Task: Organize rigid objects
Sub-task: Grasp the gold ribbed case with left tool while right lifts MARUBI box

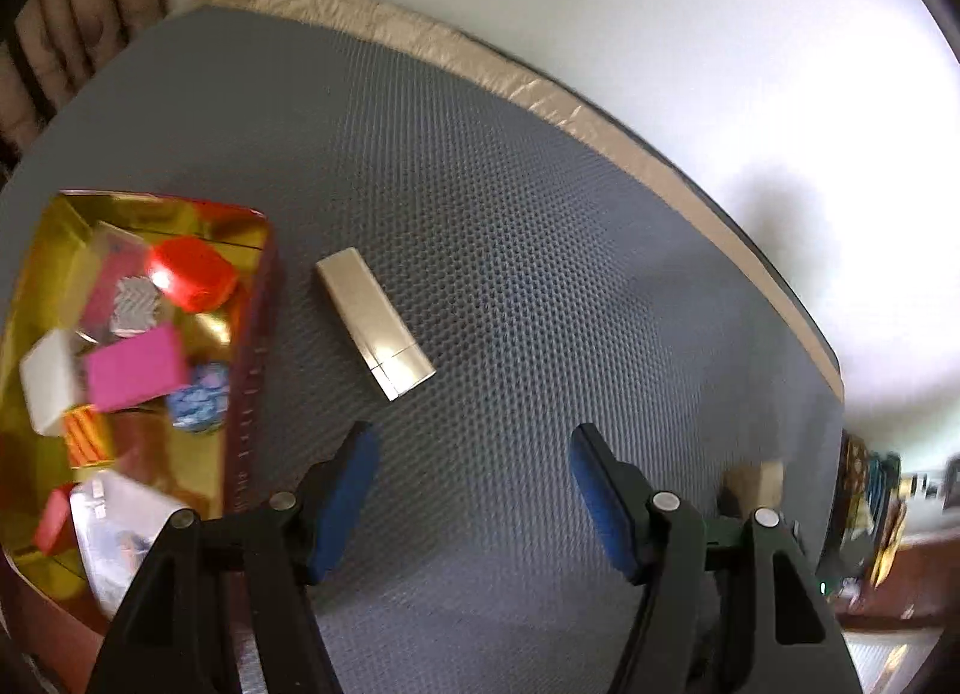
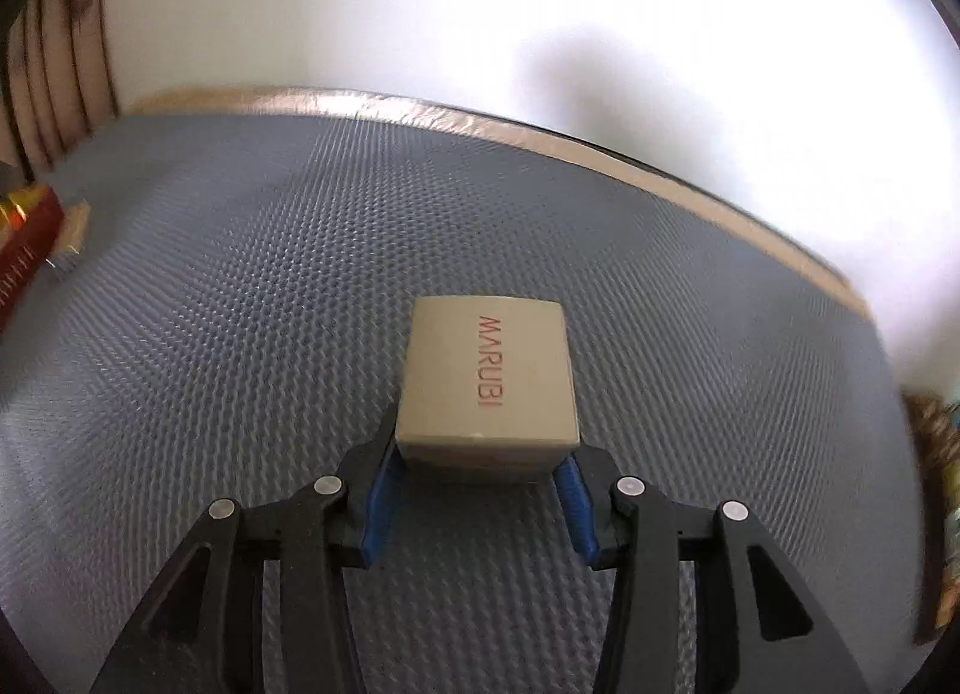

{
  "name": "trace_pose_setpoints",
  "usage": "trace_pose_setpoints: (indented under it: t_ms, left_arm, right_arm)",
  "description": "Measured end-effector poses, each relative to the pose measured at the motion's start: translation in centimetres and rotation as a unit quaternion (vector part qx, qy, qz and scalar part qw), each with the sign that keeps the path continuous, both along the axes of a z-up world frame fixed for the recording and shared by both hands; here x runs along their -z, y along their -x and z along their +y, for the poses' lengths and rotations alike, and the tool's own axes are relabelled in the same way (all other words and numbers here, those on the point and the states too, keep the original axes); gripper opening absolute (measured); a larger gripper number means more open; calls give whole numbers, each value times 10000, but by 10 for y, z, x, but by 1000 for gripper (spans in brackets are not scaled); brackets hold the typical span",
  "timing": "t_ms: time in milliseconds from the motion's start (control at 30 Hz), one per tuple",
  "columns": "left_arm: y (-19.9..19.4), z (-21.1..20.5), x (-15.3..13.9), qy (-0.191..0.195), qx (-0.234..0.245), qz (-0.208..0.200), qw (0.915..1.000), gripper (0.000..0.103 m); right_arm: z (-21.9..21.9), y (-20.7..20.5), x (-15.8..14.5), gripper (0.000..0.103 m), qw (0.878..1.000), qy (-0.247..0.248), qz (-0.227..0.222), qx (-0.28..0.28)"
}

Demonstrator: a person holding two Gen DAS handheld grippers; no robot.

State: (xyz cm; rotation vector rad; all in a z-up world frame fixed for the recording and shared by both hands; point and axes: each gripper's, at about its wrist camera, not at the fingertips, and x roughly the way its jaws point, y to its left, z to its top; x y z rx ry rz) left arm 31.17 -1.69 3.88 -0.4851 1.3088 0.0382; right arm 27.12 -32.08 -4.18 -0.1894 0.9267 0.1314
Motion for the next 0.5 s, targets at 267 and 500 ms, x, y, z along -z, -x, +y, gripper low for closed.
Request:
trace_pose_setpoints:
  t_ms: [267,500]
  left_arm:
    - [-27,2,38,-101,-632,456,9969,68]
    - [-44,8,61,-288,-958,684,9926,68]
  right_arm:
    - [-21,2,0,44,9991,-430,41,23]
    - [-23,-1,1,44,9982,-604,57,-42]
